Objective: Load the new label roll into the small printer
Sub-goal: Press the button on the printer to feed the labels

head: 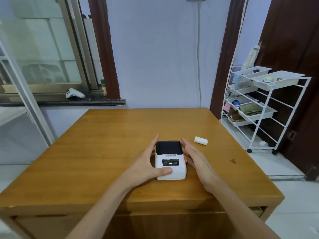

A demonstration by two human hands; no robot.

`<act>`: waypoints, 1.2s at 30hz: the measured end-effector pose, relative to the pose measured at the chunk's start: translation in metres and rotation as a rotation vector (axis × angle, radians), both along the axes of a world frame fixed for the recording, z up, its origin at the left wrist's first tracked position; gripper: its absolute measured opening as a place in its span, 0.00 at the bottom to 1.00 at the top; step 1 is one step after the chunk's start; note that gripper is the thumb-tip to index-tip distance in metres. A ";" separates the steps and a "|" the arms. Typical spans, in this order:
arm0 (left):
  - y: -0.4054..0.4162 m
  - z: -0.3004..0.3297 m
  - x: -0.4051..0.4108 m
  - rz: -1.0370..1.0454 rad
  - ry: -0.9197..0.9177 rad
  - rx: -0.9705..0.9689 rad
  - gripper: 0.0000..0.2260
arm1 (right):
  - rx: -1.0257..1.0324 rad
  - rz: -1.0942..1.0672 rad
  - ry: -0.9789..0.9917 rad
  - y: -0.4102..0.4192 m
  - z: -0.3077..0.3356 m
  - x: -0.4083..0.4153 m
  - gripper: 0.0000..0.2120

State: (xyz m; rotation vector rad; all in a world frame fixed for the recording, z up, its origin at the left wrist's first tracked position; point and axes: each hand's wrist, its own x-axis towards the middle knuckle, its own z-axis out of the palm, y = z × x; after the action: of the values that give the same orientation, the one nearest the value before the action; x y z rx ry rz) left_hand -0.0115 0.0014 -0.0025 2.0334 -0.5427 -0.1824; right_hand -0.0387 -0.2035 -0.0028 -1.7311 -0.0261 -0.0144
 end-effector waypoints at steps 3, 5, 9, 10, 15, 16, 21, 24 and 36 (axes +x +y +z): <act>0.000 0.000 0.000 0.003 -0.011 0.002 0.50 | 0.020 0.001 -0.006 0.000 0.000 0.000 0.35; 0.000 0.000 0.000 0.003 -0.009 -0.001 0.50 | 0.032 0.002 -0.003 0.000 0.000 0.000 0.34; 0.000 0.000 0.000 0.004 -0.005 0.003 0.51 | 0.029 -0.003 -0.004 0.000 0.000 0.000 0.35; 0.000 0.000 0.000 0.006 -0.005 0.003 0.51 | 0.030 -0.003 -0.005 0.000 0.000 0.000 0.35; -0.001 0.002 0.000 0.006 0.001 0.007 0.51 | 0.027 0.002 -0.014 0.000 -0.001 0.000 0.36; -0.001 0.002 -0.001 0.005 0.002 0.005 0.52 | 0.027 0.004 -0.013 0.000 -0.001 0.000 0.36; -0.001 0.002 -0.002 0.012 -0.005 0.009 0.50 | 0.030 0.007 -0.016 0.000 0.000 -0.001 0.34; -0.001 0.002 -0.002 0.014 -0.005 0.009 0.50 | 0.037 0.011 -0.015 0.000 0.001 -0.001 0.34; 0.000 0.001 -0.001 0.027 -0.005 0.024 0.48 | 0.040 0.010 -0.011 0.000 0.000 -0.002 0.37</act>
State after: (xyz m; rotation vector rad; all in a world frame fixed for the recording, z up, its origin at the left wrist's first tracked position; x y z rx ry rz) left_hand -0.0121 0.0010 -0.0013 2.0640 -0.5182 -0.1689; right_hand -0.0404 -0.2034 -0.0025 -1.6913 -0.0429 -0.0170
